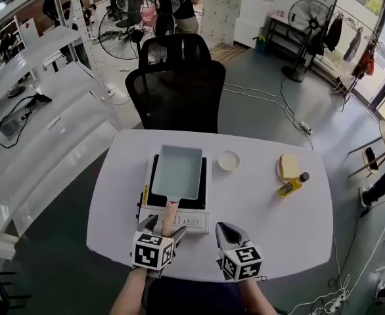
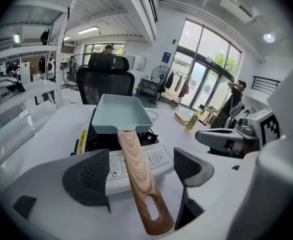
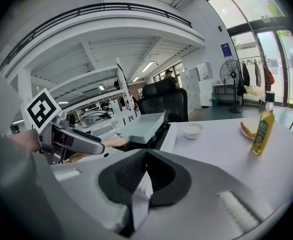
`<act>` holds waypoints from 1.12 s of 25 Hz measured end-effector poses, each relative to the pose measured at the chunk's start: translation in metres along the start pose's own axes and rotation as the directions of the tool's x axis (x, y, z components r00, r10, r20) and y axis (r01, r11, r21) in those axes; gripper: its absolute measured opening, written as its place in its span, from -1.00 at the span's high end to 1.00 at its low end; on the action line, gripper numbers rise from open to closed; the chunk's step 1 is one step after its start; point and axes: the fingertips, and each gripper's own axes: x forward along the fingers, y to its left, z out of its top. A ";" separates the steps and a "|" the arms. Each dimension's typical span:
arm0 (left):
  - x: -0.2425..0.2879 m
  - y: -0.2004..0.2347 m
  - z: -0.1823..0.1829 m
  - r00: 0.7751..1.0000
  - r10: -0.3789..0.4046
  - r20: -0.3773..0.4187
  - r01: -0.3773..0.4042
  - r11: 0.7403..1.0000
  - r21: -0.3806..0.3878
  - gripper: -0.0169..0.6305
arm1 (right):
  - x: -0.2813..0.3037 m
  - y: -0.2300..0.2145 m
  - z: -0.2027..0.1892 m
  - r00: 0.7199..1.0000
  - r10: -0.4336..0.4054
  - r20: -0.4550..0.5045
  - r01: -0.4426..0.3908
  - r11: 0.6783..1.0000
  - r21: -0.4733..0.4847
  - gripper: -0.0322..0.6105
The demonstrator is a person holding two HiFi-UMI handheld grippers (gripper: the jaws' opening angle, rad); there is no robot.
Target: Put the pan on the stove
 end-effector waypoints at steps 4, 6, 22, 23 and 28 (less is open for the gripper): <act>-0.014 0.003 0.005 0.999 0.005 0.047 -0.005 1.000 -0.005 -0.26 | -0.003 0.008 0.008 0.999 0.024 0.022 -0.024 1.000 0.013 0.89; -0.024 0.004 0.013 0.994 0.004 0.110 -0.002 1.000 -0.016 -0.26 | -0.003 0.013 0.011 0.999 0.036 0.027 -0.035 0.999 -0.016 0.89; -0.125 0.030 0.067 0.860 0.013 0.510 -0.045 0.998 0.050 -0.26 | -0.009 0.035 0.036 0.991 0.120 0.054 -0.115 0.989 -0.089 0.89; -0.129 0.032 0.067 0.850 0.010 0.526 -0.039 0.998 0.044 -0.25 | -0.010 0.037 0.039 0.990 0.127 0.057 -0.121 0.988 -0.092 0.89; -0.145 0.037 0.061 0.826 0.003 0.564 -0.033 0.999 0.042 -0.16 | -0.016 0.043 0.053 0.986 0.143 0.081 -0.133 0.985 -0.112 0.89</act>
